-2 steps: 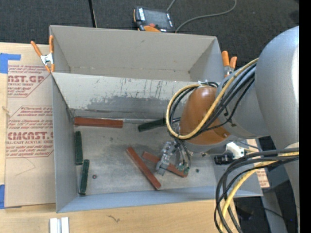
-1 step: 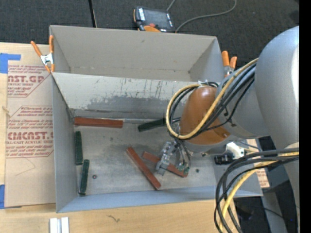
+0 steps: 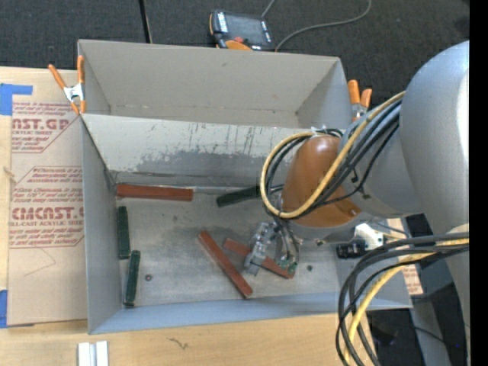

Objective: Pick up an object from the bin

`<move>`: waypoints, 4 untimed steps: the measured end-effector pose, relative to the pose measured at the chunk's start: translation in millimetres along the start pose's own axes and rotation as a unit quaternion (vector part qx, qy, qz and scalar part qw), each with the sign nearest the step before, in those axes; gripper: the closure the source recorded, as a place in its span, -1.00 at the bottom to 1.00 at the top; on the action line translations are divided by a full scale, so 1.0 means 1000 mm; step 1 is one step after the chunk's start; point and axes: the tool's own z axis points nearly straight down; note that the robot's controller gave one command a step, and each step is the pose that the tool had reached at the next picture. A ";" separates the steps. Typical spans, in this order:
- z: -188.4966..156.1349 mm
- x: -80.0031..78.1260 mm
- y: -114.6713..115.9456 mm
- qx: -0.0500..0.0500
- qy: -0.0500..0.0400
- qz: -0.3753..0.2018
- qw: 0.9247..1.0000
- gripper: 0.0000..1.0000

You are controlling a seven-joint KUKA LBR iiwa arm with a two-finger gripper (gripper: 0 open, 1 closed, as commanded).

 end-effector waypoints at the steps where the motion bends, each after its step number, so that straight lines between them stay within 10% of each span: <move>1: 0.000 0.000 0.000 0.000 0.000 0.000 1.000 1.00; 4: 0.000 0.000 0.000 0.000 0.000 0.000 1.000 1.00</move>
Offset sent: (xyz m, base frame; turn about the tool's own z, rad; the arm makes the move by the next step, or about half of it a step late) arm 0.0000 0.0000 0.0000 0.0000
